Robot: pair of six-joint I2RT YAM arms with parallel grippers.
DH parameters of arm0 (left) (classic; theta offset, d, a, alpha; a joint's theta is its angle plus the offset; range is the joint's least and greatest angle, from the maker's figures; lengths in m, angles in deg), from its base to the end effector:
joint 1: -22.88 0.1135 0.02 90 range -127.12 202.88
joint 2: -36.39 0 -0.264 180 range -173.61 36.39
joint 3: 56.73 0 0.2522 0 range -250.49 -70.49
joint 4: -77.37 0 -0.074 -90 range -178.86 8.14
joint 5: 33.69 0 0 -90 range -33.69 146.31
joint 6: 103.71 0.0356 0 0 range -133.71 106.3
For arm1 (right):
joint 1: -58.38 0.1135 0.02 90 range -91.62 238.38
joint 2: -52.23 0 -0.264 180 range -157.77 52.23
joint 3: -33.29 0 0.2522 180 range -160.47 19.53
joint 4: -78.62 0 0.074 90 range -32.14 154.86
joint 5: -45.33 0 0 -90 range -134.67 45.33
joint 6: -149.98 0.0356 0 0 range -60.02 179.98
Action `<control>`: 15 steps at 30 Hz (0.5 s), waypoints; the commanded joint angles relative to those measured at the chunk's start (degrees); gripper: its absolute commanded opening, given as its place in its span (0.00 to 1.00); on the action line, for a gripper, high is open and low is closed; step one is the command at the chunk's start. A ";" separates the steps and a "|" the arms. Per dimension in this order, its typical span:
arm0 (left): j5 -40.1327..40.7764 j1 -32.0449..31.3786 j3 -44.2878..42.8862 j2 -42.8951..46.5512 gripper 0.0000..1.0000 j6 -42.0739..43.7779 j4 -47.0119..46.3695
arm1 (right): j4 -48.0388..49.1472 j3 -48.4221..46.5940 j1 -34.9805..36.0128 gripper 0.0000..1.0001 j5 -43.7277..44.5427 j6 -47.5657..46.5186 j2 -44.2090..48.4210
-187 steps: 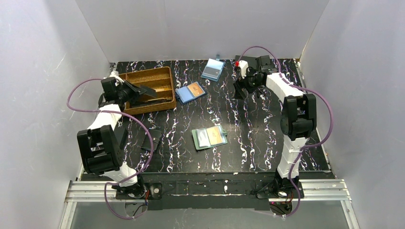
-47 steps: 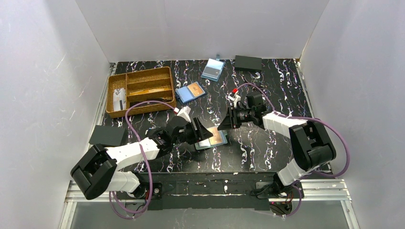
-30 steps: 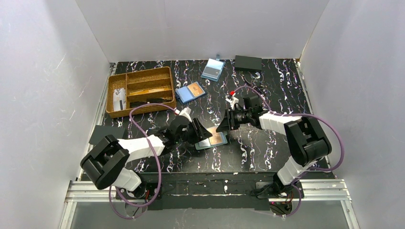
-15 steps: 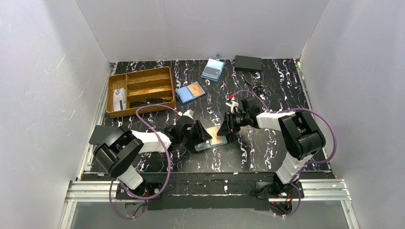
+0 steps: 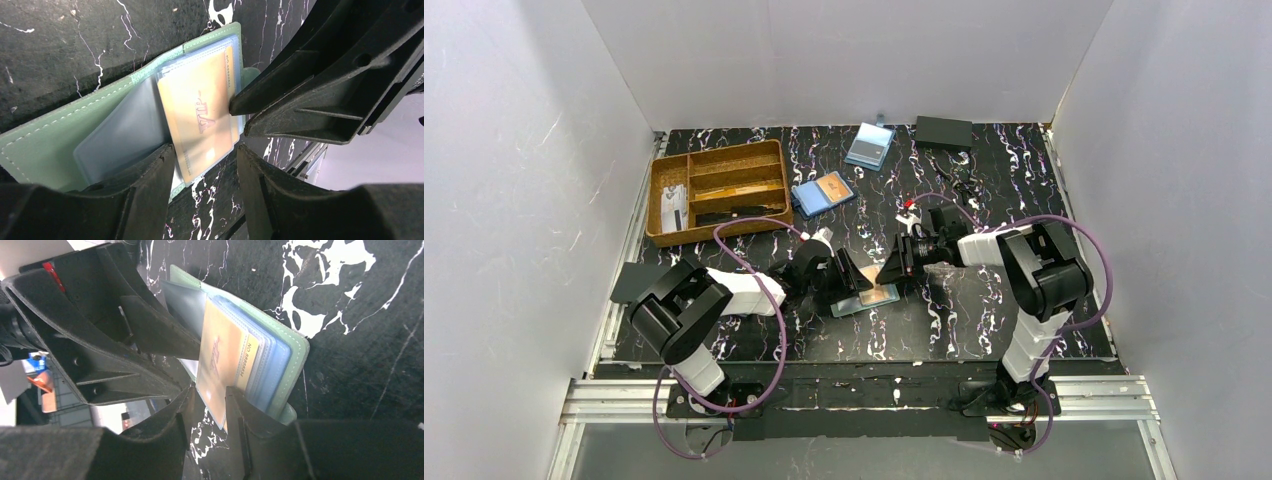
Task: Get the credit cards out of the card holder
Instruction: Remove the credit card from the card holder.
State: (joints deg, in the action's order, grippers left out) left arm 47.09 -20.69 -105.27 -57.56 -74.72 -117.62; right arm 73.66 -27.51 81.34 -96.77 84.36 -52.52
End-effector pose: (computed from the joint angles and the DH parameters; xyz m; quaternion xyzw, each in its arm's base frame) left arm 0.2202 -0.2174 0.1420 -0.0917 0.8611 -0.4344 0.2477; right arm 0.2946 0.1553 0.1215 -0.1437 0.8431 0.5032 0.1237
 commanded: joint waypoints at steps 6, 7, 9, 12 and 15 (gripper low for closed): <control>0.11 0.46 0.71 -2.01 0.49 0.29 2.80 | 11.00 2.60 1.10 0.39 -7.53 10.33 -1.88; 0.11 0.40 0.81 -2.24 0.49 0.10 2.79 | 12.55 3.00 1.05 0.39 -7.92 11.59 -1.76; 0.24 0.50 1.09 -2.44 0.49 -0.42 2.77 | 15.31 3.58 1.12 0.39 -8.97 13.71 -1.66; 0.57 0.50 1.49 -2.54 0.49 -0.81 2.82 | 15.95 3.60 1.06 0.39 -8.96 13.98 -1.07; 1.48 0.58 2.35 -2.04 0.47 -1.12 2.83 | 9.55 1.99 0.86 0.39 -6.25 8.04 0.85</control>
State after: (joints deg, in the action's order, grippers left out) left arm 45.98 -20.05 -105.08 -58.04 -75.94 -118.62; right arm 84.96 -24.04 81.58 -101.97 95.79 -53.98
